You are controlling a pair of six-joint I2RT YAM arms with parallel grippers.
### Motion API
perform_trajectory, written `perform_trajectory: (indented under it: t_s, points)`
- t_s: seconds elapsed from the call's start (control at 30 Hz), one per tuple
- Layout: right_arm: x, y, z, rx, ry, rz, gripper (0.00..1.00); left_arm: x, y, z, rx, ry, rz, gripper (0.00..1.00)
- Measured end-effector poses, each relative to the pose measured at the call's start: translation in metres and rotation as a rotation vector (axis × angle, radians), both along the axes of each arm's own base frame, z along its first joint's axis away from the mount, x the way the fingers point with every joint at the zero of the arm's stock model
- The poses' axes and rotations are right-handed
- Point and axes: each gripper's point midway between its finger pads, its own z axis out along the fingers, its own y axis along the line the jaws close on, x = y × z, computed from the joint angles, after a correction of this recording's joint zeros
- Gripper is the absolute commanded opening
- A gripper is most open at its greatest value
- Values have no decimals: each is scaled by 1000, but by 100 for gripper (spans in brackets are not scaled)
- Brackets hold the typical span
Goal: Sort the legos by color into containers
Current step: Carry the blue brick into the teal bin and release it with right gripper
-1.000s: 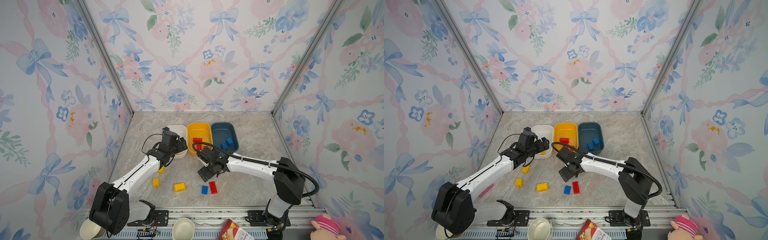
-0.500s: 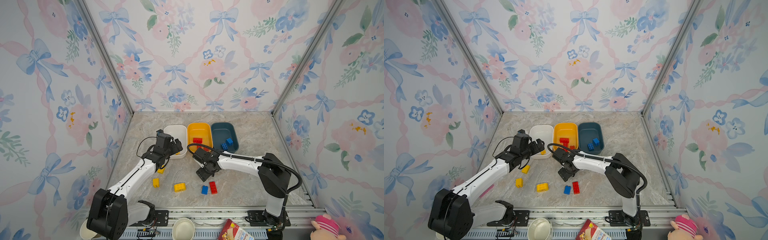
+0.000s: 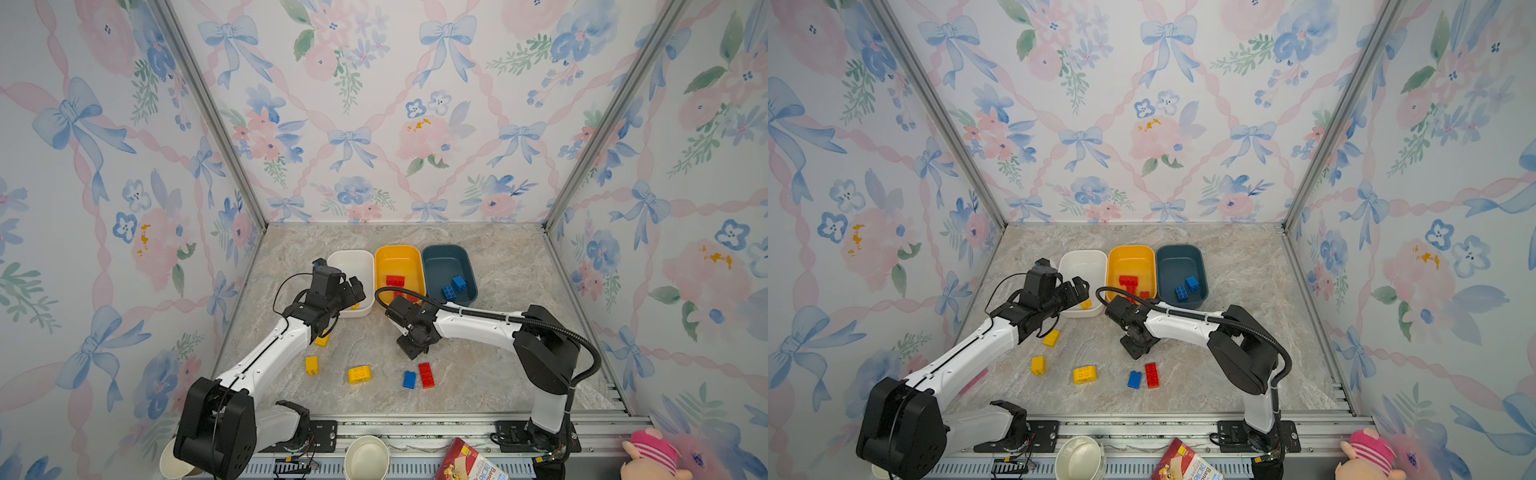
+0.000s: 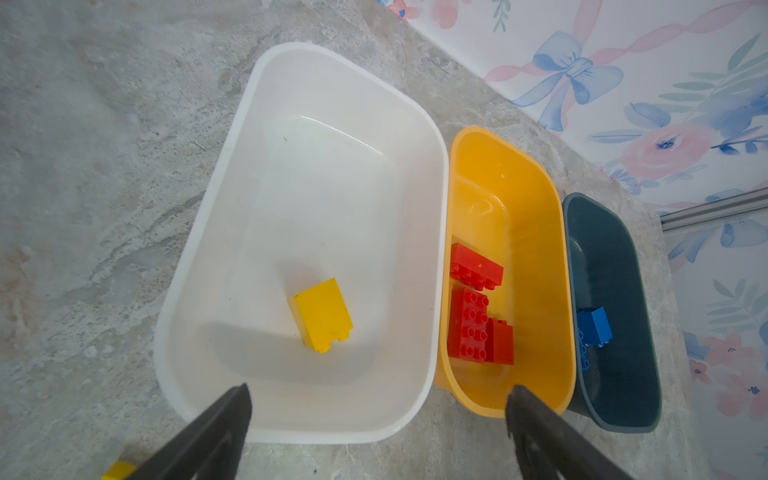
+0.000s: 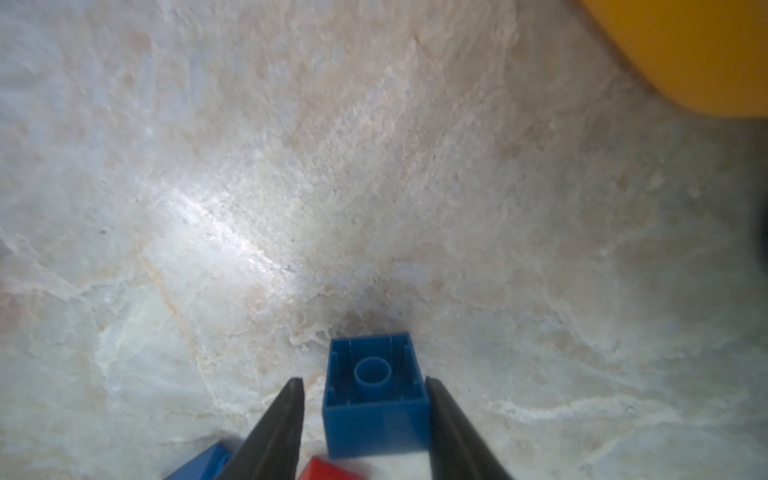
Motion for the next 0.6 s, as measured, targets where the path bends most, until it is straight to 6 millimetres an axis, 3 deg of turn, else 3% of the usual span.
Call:
perform_trajectory:
  t_s: [0.2,0.6]
  points:
    - [2,-2,0,0,0,-10,33,0,0,0,0,0,0,98]
    - [7,-7,9,6,-20,-29,32,0,-1,2,-5,-7,-2,98]
